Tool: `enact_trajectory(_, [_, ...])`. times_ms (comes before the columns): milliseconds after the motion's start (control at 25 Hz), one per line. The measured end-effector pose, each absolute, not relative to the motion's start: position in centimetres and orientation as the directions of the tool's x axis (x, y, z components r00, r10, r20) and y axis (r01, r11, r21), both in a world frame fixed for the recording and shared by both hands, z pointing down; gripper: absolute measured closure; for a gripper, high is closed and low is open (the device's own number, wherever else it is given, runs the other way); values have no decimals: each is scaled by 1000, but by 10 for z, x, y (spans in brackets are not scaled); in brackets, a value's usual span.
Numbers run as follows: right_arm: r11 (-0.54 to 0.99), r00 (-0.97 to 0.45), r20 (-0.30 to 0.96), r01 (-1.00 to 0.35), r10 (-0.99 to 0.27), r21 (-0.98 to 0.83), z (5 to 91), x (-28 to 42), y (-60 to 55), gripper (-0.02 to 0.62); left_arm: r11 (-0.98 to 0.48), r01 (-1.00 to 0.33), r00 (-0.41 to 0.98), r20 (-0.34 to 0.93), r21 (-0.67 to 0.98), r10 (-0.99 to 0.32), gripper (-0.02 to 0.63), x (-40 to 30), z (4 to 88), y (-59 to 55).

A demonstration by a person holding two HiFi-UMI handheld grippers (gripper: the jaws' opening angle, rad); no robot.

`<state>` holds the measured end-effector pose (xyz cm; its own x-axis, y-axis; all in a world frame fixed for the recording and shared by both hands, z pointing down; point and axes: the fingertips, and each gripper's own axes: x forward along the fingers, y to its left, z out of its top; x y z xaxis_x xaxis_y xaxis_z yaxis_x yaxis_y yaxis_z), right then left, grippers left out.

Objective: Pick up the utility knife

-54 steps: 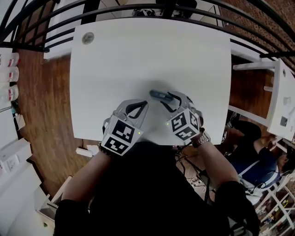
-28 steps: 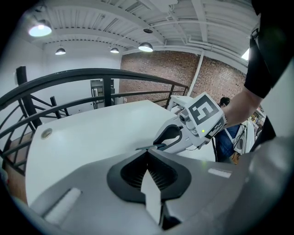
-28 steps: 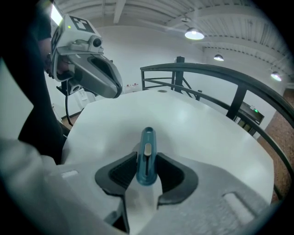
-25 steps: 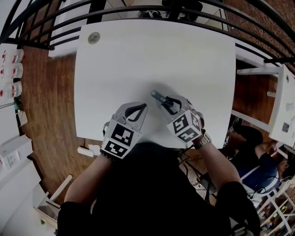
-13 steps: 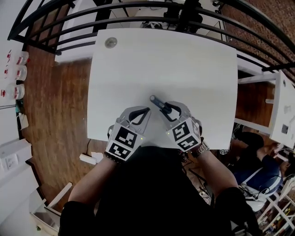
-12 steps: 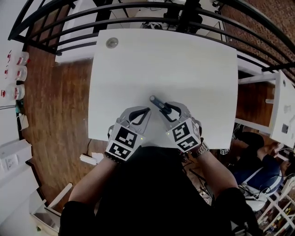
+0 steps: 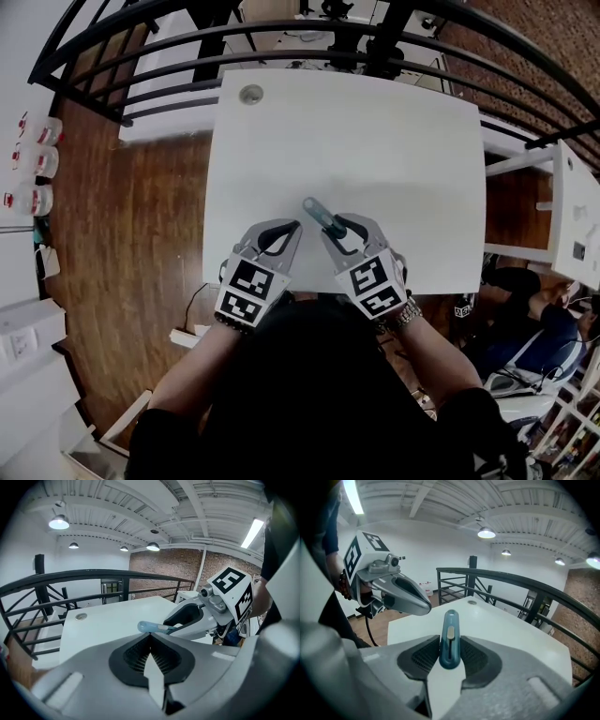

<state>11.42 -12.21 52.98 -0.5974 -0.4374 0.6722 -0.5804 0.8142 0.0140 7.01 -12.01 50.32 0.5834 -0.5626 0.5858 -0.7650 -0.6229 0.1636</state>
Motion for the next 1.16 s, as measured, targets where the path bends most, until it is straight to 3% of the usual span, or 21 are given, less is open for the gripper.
enact_trajectory(1160, [776, -584, 616, -626, -529, 73, 480, 53, -78, 466, -623, -773, 585, 515, 120, -627, 589, 3, 469, -82])
